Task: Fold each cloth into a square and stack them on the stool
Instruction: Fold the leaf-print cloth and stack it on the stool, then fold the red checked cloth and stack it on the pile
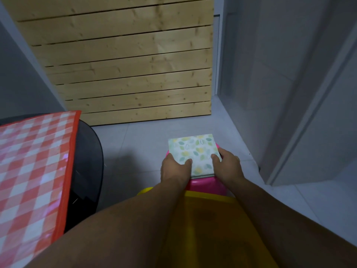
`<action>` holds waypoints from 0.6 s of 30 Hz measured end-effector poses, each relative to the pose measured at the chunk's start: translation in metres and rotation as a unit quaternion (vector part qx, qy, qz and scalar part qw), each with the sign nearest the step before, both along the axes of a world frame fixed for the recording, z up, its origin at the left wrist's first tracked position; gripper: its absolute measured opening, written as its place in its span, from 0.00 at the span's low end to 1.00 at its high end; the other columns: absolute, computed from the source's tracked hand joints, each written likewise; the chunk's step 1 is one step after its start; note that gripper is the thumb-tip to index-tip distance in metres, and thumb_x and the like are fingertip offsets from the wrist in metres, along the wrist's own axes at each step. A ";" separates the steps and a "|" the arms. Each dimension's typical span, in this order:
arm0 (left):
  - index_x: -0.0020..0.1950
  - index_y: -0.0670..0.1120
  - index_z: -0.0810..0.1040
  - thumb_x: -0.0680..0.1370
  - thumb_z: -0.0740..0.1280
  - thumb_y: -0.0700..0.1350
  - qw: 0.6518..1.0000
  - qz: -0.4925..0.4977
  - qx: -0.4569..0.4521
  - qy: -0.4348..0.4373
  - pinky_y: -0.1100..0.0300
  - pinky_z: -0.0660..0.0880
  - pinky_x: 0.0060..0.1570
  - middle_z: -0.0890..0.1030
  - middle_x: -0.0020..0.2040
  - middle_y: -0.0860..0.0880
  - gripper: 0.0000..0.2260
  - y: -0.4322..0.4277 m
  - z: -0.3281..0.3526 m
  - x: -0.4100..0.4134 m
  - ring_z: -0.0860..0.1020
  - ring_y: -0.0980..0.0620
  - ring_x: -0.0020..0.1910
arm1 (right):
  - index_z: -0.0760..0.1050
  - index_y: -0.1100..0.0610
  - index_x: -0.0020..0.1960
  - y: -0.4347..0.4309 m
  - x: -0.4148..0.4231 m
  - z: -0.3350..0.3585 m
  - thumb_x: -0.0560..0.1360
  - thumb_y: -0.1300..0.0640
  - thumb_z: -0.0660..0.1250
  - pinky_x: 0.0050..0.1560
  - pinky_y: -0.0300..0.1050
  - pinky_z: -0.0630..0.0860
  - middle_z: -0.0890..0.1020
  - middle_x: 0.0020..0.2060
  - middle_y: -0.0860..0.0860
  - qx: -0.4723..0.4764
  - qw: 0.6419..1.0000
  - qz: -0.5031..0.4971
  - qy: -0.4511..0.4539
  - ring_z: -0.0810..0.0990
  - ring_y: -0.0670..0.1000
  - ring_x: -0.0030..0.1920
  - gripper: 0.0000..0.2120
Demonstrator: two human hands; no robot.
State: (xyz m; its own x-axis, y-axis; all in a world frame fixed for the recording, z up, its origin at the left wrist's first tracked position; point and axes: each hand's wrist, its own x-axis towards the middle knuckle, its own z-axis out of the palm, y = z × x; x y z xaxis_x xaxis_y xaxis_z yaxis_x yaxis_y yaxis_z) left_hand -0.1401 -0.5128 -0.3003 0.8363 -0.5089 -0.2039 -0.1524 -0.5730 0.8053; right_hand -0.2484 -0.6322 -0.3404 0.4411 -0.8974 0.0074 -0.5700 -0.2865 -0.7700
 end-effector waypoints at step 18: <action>0.76 0.40 0.63 0.79 0.67 0.56 0.984 0.058 -0.138 0.096 0.52 0.68 0.63 0.71 0.72 0.42 0.32 0.032 0.151 -0.028 0.71 0.40 0.68 | 0.76 0.56 0.65 0.063 -0.022 0.145 0.81 0.49 0.59 0.54 0.41 0.69 0.81 0.58 0.51 -0.041 0.996 0.009 -0.080 0.78 0.52 0.58 0.17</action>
